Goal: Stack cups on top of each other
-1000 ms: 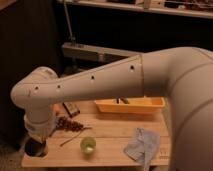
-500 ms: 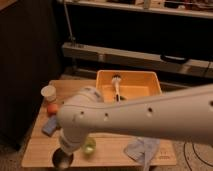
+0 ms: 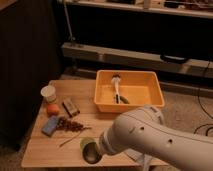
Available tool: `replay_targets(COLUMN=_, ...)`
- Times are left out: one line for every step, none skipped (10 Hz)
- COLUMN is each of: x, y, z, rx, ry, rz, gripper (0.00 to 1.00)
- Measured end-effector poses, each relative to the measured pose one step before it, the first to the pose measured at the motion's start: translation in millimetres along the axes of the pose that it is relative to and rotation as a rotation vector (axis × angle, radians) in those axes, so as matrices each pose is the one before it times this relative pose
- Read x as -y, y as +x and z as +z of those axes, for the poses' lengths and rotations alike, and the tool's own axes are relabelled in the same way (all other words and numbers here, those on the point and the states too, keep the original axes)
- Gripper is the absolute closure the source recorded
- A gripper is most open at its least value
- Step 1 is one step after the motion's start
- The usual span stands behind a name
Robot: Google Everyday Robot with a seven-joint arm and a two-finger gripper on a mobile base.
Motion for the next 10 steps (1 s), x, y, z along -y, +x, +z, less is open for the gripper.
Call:
replay_targets(x=1.58, y=0.09, z=-0.43, rx=0.00323, ry=0.00174, rz=0.00820, gripper=1.00)
replay_targets(x=-1.07, y=-0.54, z=0.40, rx=-0.00084, ry=-0.00114, rz=-0.00279, gripper=1.00)
replay_targets(x=0.34, y=0.14, z=-0.09, rx=0.00005, ry=0.00038, rz=0.00114, gripper=1.00)
replay_targets(x=0.24, y=0.05, z=0.24, rx=-0.00012, ry=-0.00133, rz=0.00157, gripper=1.00)
replay_targets(x=0.21, y=-0.08, z=1.14, rx=-0.00127, ry=-0.00842, rz=-0.00058, gripper=1.00)
replay_targets(x=4.08, y=-0.90, z=3.91, rx=0.00901, ry=-0.04050, rz=0.01246, gripper=1.00)
replay_targets(x=10.30, y=-1.58, z=4.09, rx=0.00785, ry=-0.03428, rz=0.01506, gripper=1.00)
replay_targets(x=9.83, y=-5.04, z=2.61, rx=0.00538, ry=-0.02388, rz=0.01169, gripper=1.00)
replay_targets(x=17.68, y=-11.97, z=4.68, rx=0.00264, ry=-0.03395, rz=0.01219, gripper=1.00)
replay_targets(x=13.64, y=-10.44, z=2.74, rx=0.00260, ry=-0.02716, rz=0.00987, gripper=1.00)
